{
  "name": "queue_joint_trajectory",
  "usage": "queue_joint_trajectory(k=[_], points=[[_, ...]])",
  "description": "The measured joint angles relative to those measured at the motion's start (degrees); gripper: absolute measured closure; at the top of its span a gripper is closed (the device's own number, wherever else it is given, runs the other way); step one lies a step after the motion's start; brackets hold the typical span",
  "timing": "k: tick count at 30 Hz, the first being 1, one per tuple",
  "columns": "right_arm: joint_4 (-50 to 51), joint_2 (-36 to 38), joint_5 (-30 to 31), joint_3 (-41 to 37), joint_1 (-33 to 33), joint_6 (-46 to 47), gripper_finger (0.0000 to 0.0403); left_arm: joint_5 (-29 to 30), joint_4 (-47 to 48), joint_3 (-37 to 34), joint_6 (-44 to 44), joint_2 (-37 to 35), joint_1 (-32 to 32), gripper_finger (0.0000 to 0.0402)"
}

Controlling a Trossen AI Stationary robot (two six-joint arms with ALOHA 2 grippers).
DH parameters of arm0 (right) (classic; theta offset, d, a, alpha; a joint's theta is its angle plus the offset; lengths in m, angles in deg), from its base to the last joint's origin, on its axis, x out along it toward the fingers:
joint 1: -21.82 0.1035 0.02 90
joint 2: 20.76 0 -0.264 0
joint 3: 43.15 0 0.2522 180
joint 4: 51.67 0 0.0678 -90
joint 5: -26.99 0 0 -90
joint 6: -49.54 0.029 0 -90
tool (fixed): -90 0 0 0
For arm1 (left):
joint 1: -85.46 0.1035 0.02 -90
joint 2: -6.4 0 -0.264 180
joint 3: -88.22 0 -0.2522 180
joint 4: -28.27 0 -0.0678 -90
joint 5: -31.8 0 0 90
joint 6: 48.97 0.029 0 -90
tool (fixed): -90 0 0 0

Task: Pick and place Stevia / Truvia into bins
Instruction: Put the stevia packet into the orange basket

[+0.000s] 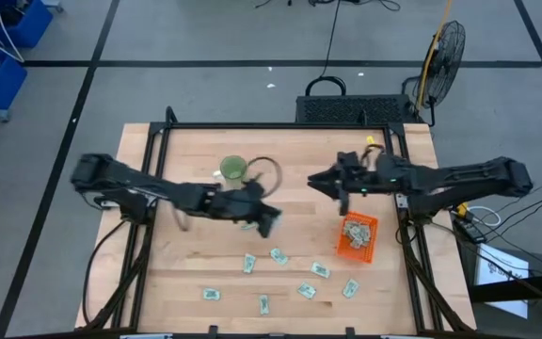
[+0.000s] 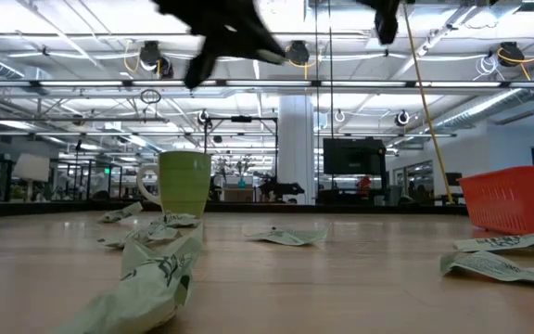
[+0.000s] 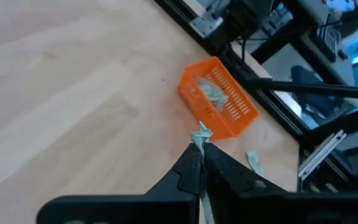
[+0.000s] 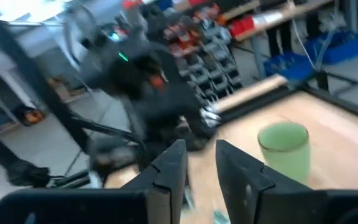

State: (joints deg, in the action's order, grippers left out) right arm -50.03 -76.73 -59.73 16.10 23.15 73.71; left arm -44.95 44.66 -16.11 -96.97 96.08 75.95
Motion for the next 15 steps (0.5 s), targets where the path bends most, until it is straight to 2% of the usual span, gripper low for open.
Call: queue_joint_trajectory(k=[2,6,9,15], points=[[2.57,3.81,-3.89,0.00,0.61,-0.94,0.0327,-4.10,0.25,5.25,1.51,5.48,0.73,0.0377],[11.15,10.33,-9.41,0.09,2.06,0.92,0.0326,-8.34,0.04,17.17,7.03,16.25,1.53,0.0388],[19.35,14.10,-9.56,0.09,3.27,2.44,0.0320,-10.82,-0.08,26.58,10.42,24.35,2.25,0.0394],[37.28,20.72,-9.22,0.09,5.46,3.83,0.0317,-14.88,0.13,44.22,13.07,38.99,2.37,0.0362]])
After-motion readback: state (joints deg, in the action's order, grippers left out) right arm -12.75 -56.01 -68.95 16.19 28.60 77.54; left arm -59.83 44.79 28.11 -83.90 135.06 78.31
